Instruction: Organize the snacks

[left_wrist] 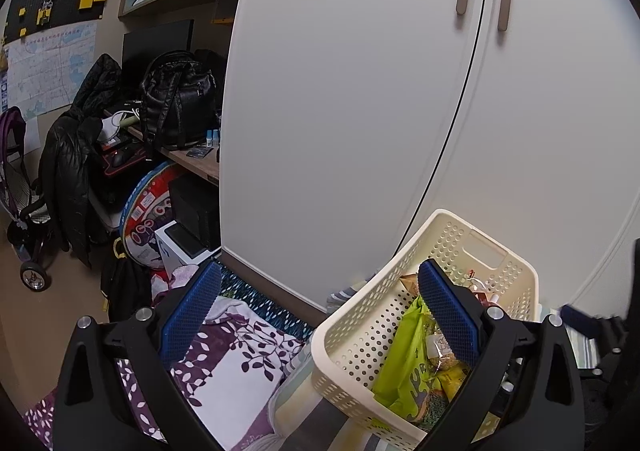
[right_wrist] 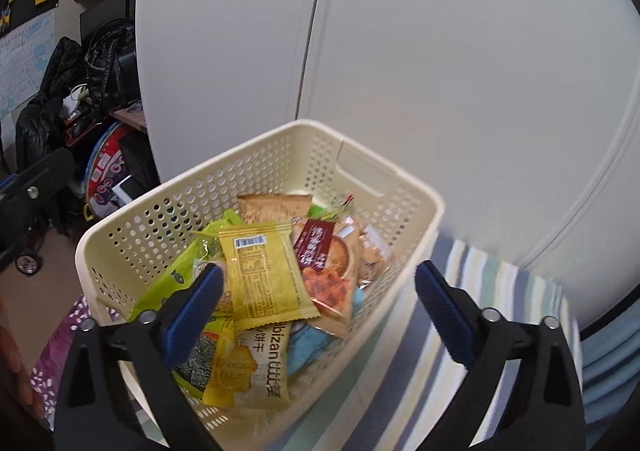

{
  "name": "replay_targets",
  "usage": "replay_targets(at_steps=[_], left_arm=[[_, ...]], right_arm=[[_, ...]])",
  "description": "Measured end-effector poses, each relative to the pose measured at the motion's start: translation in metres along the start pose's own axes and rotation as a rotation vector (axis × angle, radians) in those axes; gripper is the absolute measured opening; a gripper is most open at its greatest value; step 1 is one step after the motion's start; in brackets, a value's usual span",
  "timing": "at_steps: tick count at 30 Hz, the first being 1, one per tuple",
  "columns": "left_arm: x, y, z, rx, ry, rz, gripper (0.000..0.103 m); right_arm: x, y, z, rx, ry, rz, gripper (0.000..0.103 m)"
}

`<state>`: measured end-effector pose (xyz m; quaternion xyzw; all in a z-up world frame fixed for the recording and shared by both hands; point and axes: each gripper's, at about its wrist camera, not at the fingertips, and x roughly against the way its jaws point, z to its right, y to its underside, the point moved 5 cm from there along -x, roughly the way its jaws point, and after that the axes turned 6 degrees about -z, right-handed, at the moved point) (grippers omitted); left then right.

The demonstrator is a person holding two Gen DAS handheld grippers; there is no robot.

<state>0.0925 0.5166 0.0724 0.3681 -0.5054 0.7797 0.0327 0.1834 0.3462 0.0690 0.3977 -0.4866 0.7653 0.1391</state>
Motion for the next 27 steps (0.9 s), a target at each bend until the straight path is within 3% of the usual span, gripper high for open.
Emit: replay_targets(at_steps=[9,12,15,18,23,27], left_arm=[[0.006,-0.003,0.001,-0.009,-0.017,0.023,0.100],[0.010,-0.004,0.001,-0.019,-0.032,0.035,0.100],[0.018,-0.006,0.000,-0.029,-0.048,0.046,0.100],[0.028,0.000,-0.002,-0.046,-0.067,0.049,0.100],[0.050,0.021,0.006,-0.187,-0.063,0.038,0.100],[0.073,0.029,0.008,-0.297,-0.076,0.059,0.100]], right_arm=[[0.040,0.010,0.008,-0.007,0.157,0.021,0.098],[0.059,0.017,0.008,0.026,0.260,0.062,0.098],[0.078,0.025,0.009,0.036,0.303,0.101,0.098],[0.094,0.034,0.014,-0.003,0.274,0.118,0.098],[0.116,0.045,0.019,-0.082,0.164,0.153,0.098],[0.130,0.052,0.014,-0.086,0.174,0.176,0.098]])
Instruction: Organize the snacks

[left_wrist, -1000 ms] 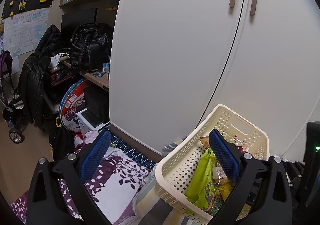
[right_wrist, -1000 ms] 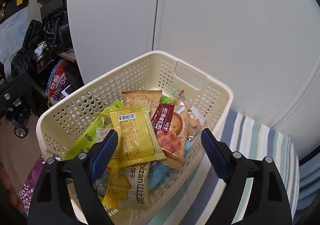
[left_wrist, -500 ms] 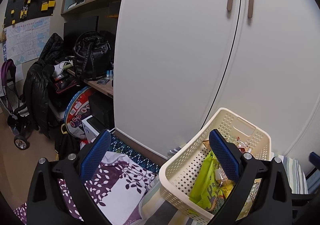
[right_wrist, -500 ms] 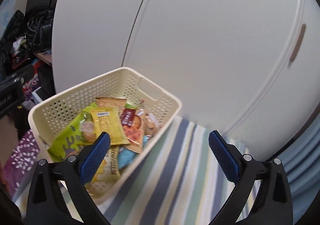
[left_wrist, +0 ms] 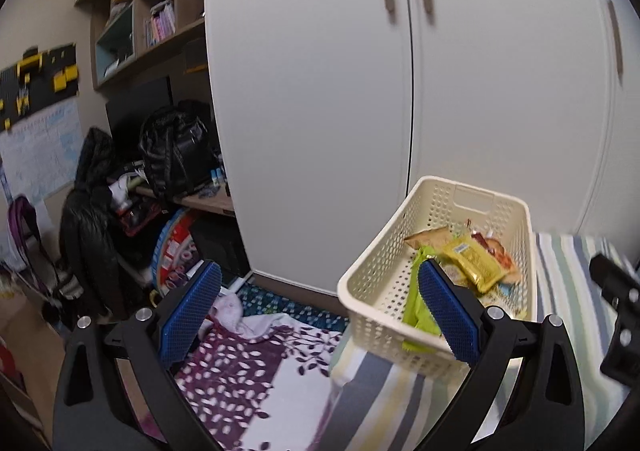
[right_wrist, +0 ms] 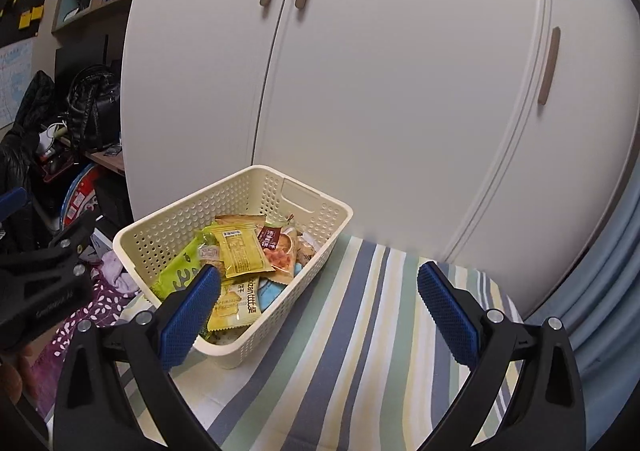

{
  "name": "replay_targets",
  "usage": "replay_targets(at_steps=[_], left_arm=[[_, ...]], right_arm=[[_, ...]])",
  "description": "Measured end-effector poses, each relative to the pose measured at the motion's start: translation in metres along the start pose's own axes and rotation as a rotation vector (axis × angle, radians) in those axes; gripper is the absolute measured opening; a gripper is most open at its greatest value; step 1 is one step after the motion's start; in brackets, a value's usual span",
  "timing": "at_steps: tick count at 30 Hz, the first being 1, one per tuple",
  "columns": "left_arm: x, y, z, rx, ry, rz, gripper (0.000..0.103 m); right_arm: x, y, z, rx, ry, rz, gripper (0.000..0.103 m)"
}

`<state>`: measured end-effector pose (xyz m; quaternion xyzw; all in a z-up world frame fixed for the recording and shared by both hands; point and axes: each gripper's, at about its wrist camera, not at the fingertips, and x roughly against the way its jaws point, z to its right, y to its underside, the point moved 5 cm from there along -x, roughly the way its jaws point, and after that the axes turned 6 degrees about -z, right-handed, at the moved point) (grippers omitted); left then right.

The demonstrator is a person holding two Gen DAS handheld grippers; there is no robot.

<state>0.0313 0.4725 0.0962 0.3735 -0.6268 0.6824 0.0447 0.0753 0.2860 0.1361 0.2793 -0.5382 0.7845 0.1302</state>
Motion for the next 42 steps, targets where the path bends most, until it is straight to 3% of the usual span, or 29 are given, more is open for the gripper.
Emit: replay_targets(at_steps=[4,11,42], left_arm=[[0.020,0.003,-0.004,-0.049,-0.025,0.021,0.100],[0.040,0.013,0.000,-0.131,-0.045,0.031,0.100],[0.038,0.035,0.024,-0.257,-0.019,-0.001,0.100]], right_arm=[[0.016,0.004,-0.001,-0.007,0.040,0.046,0.098],[0.013,0.019,0.000,-0.017,0.081,-0.022,0.098],[0.020,0.036,-0.005,0.005,0.096,-0.026,0.098]])
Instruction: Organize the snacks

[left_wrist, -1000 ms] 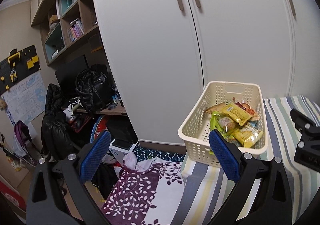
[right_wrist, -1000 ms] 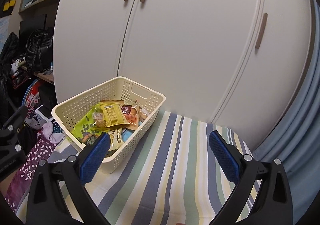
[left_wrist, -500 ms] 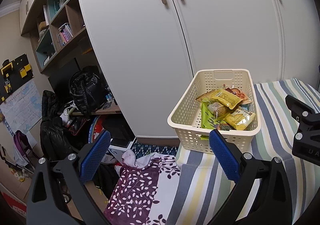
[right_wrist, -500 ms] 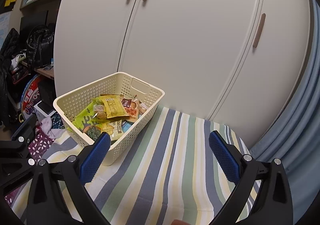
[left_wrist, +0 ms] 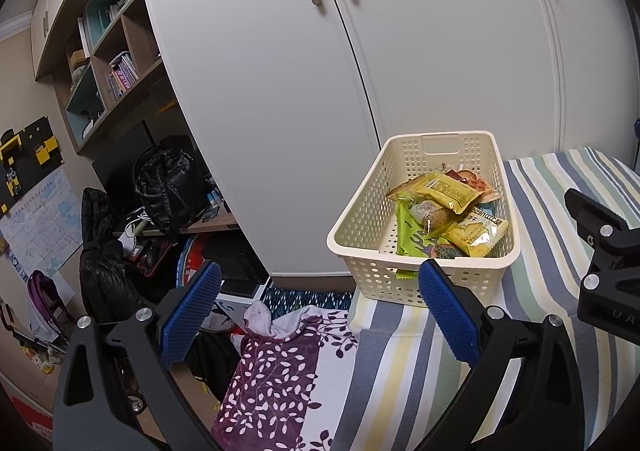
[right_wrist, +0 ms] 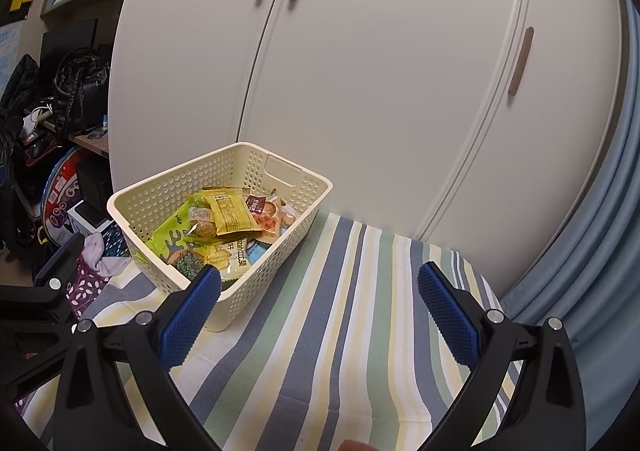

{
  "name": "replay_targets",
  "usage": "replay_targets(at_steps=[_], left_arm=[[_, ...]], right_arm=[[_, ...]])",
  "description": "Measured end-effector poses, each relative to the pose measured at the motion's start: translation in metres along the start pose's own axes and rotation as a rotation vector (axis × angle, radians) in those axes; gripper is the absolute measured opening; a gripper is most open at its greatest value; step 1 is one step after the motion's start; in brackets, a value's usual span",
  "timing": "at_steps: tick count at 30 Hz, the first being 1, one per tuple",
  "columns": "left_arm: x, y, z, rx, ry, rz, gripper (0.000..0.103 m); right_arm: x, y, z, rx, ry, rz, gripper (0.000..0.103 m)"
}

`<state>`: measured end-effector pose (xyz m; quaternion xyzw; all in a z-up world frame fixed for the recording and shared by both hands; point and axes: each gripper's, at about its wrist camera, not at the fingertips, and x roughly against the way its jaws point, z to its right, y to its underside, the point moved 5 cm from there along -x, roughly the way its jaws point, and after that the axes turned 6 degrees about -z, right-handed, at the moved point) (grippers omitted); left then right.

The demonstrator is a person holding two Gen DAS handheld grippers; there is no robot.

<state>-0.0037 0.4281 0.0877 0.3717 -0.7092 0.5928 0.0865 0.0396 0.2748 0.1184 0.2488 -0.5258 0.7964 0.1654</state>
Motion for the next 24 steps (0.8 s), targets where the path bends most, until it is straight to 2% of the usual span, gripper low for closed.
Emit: replay_targets(at_steps=[24], left_arm=[[-0.003,-0.005,0.010,-0.026,-0.007,0.005,0.100]], right_arm=[[-0.004,-0.002,-0.003,0.001,-0.015,-0.001,0.098]])
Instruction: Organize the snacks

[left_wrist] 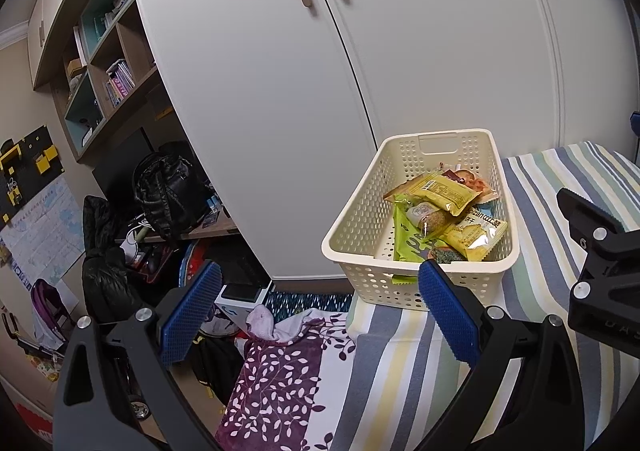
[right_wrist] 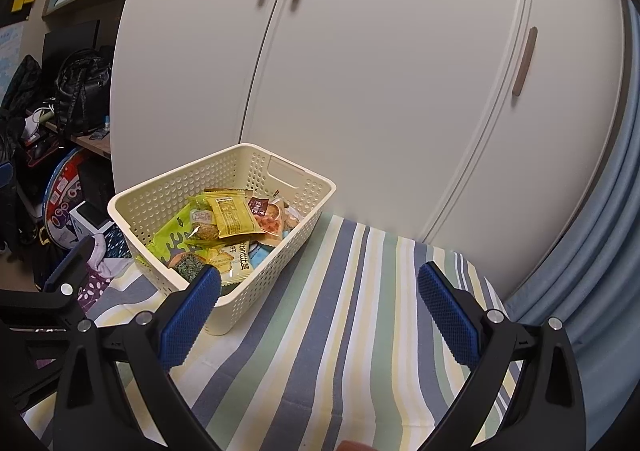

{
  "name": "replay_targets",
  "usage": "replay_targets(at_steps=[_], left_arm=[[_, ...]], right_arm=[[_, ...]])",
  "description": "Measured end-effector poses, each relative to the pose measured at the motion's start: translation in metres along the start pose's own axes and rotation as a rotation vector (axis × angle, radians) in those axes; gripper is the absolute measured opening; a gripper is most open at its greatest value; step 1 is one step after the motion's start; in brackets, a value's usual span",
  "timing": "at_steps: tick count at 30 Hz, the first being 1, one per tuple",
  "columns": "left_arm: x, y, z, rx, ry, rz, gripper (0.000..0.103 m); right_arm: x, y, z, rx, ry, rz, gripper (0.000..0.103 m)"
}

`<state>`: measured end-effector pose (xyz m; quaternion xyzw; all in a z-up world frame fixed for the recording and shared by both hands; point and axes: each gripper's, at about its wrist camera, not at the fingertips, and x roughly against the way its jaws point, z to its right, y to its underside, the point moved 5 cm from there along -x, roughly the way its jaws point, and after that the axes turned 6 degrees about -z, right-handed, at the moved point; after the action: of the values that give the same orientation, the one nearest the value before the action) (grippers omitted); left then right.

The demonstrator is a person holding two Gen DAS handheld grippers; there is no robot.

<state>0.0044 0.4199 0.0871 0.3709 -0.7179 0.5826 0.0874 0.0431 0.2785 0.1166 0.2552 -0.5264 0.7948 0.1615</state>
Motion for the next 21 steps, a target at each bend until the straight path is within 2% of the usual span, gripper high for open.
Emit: replay_targets(at_steps=[6,21], left_arm=[[0.000,0.000,0.000,0.001,-0.001,-0.001,0.100],[-0.004,0.005,-0.002,-0.004,-0.004,-0.009,0.100]], right_arm=[[-0.005,0.001,-0.001,-0.011,-0.033,-0.021,0.098],[-0.012,0.005,-0.006,0.010,-0.017,-0.036,0.098]])
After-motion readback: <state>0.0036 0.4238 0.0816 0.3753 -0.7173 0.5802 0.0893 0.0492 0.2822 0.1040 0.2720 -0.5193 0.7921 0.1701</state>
